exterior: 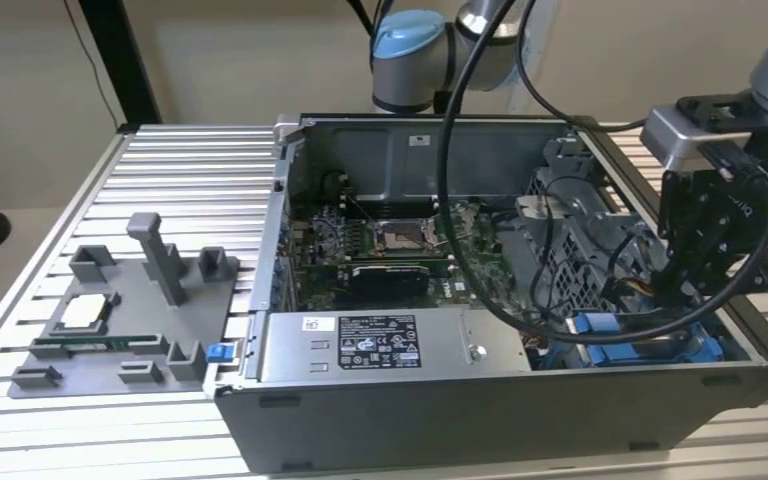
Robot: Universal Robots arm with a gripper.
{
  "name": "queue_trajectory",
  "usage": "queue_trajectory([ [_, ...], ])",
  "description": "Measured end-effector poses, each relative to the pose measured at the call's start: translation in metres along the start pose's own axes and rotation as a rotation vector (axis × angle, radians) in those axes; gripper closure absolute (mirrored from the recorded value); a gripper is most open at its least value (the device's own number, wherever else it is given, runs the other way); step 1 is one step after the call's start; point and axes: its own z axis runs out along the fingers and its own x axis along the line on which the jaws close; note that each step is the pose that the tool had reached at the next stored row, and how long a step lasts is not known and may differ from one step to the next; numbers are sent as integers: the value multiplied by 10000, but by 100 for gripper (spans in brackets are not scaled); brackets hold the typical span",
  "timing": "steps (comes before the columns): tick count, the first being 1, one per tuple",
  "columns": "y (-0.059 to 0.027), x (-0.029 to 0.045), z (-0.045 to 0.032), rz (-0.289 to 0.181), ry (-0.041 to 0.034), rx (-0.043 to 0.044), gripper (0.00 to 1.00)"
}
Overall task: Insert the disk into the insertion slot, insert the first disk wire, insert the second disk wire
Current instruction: 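Insert the first disk wire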
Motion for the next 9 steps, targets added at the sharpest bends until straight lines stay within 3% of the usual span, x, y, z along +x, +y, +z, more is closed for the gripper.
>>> queue_trajectory([
  [9,2,7,59,-5,-12,72,100],
])
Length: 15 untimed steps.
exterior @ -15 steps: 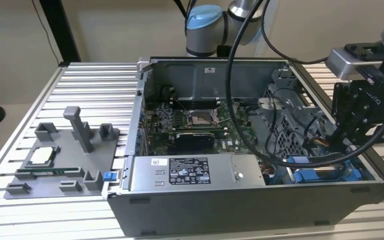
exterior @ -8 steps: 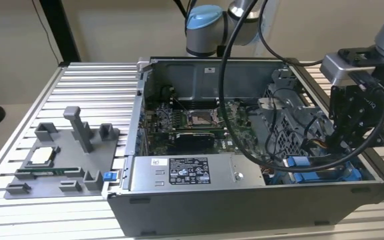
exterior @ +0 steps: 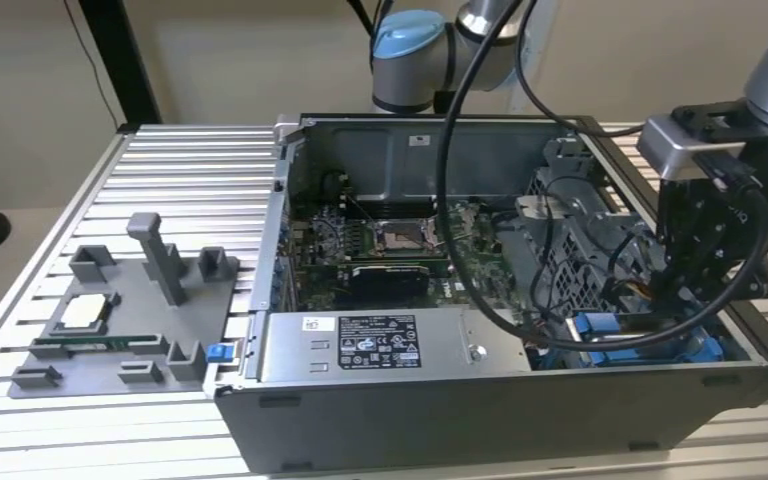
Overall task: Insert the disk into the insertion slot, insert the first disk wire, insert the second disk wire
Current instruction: 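Insert the first disk wire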
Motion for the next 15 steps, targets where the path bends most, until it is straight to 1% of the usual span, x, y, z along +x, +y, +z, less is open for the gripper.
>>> queue_trajectory([
  [5,0,9,25,-3,-3,105,100],
  [8,0,10,38,-4,-4,152,100],
  [15,22,12,51,-4,-7,208,100],
])
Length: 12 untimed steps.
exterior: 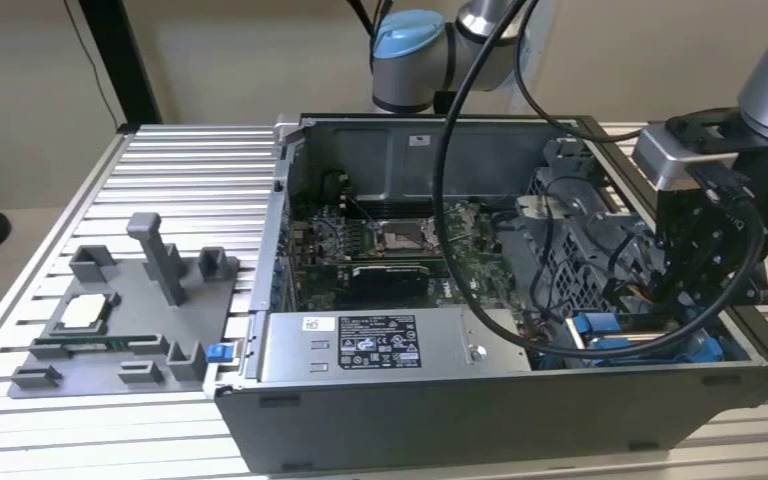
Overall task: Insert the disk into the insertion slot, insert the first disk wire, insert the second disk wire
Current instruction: 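Insert the first disk wire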
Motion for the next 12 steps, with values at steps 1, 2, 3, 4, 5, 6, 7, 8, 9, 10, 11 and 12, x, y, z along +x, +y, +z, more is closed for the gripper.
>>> queue_trajectory([
  [1,1,0,2,1,0,5,100],
  [2,1,-1,4,0,3,9,100],
  [3,1,-1,7,-1,2,13,100],
  [4,1,0,11,0,0,18,100],
  [5,2,0,15,1,-1,23,100],
  [6,2,0,17,0,0,28,100],
  [7,2,0,20,0,-1,29,100],
  [8,2,0,23,0,-1,31,100],
  [9,3,0,26,0,-3,34,100],
  [10,3,0,29,0,-2,36,100],
  [11,4,0,32,1,-1,38,100],
  [12,4,0,35,1,-2,40,100],
])
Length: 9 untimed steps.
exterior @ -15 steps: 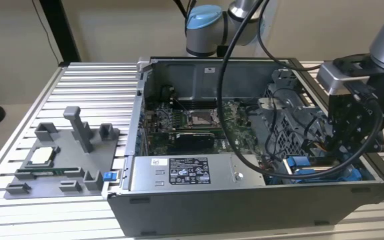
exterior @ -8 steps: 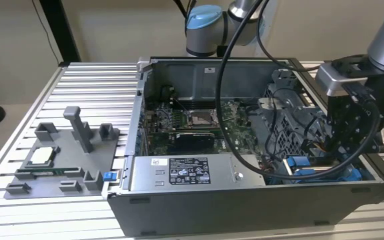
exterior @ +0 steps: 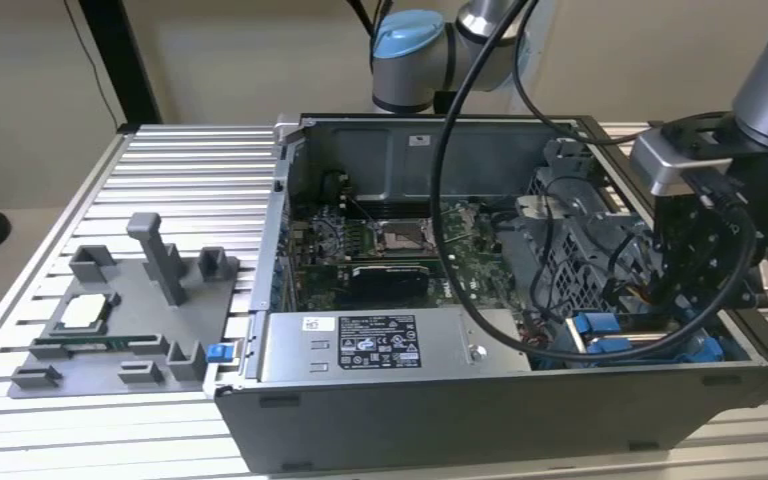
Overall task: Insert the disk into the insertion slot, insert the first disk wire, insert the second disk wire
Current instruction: 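Insert the first disk wire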
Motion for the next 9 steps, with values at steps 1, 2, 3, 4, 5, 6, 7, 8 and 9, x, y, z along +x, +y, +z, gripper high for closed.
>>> queue_trajectory([
  [1,0,0,3,0,0,2,100],
  [2,1,0,5,1,0,3,100],
  [3,2,0,7,3,0,4,100],
  [4,3,0,10,5,0,6,100],
  [5,3,0,12,6,0,7,100],
  [6,4,0,15,8,0,7,100],
  [7,4,0,21,10,-2,7,100],
  [8,5,1,29,13,-2,8,100],
  [9,6,0,38,16,-1,9,100],
])
